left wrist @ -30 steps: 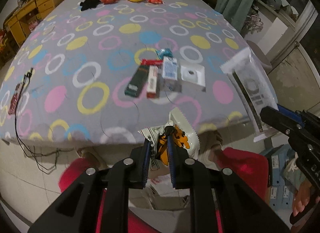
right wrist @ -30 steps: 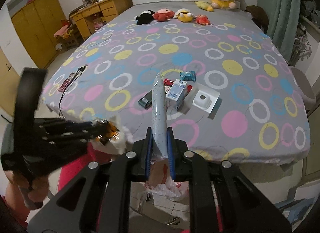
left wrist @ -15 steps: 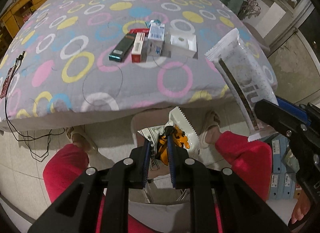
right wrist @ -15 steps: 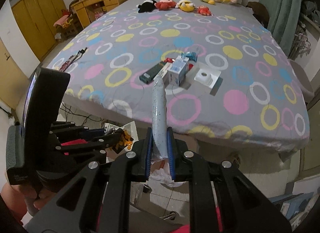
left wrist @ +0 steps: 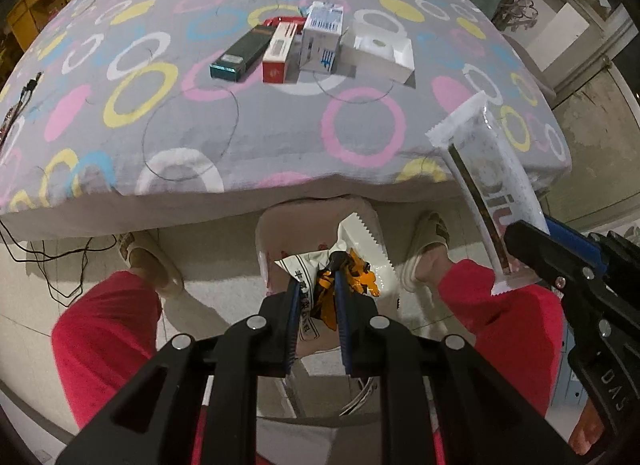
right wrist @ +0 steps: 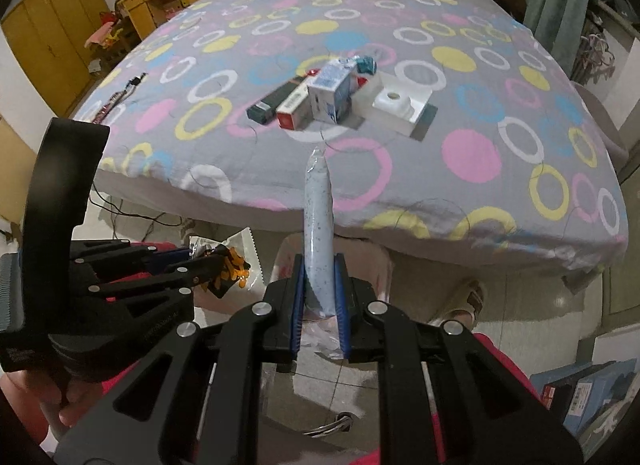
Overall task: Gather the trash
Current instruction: 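Carry both wrappers down toward the white plastic bag on the floor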
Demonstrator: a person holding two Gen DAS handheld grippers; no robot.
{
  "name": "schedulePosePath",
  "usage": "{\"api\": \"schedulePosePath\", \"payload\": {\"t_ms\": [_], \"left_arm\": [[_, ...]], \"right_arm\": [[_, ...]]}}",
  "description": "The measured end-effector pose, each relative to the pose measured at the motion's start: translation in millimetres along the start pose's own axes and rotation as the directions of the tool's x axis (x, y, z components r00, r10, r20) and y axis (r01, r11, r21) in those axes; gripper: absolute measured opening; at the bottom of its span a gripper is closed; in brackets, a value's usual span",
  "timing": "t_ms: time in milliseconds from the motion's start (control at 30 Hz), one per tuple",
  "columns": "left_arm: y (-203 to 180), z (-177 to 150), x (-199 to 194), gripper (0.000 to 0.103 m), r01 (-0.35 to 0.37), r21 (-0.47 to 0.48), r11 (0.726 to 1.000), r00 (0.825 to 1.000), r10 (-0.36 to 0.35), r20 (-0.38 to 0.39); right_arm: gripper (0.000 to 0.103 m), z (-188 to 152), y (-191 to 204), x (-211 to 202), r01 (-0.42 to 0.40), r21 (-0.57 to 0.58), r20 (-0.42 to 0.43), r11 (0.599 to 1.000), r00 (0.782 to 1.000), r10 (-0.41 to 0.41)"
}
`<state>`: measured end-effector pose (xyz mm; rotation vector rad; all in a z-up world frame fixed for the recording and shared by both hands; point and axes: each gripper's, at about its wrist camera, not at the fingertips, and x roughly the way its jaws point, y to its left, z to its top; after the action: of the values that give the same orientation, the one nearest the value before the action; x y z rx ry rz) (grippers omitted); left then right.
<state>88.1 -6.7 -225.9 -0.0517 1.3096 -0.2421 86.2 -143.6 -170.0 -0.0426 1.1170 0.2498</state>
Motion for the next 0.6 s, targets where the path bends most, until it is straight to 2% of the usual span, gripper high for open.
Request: {"api": "schedulePosePath", "payload": {"t_ms": [400,600], "left_arm": [[8.3,-9.8,68.3,0.017,-0.027,-0.075,0.997,0.998,0.022,-0.061],[7.8,-15.3,100.5,0.017,-0.055,-0.06,0.997,0.993,0.048,-0.106]], "right_arm": [[0.015,-26.0,-10.3,66.0,-0.009,0.057,-0.093,0.998,0.996,0.015],[0.015,-40.5,-21.2,99.0,-0.004,0.099,-0.146,0.995,0.989,0.019]]}}
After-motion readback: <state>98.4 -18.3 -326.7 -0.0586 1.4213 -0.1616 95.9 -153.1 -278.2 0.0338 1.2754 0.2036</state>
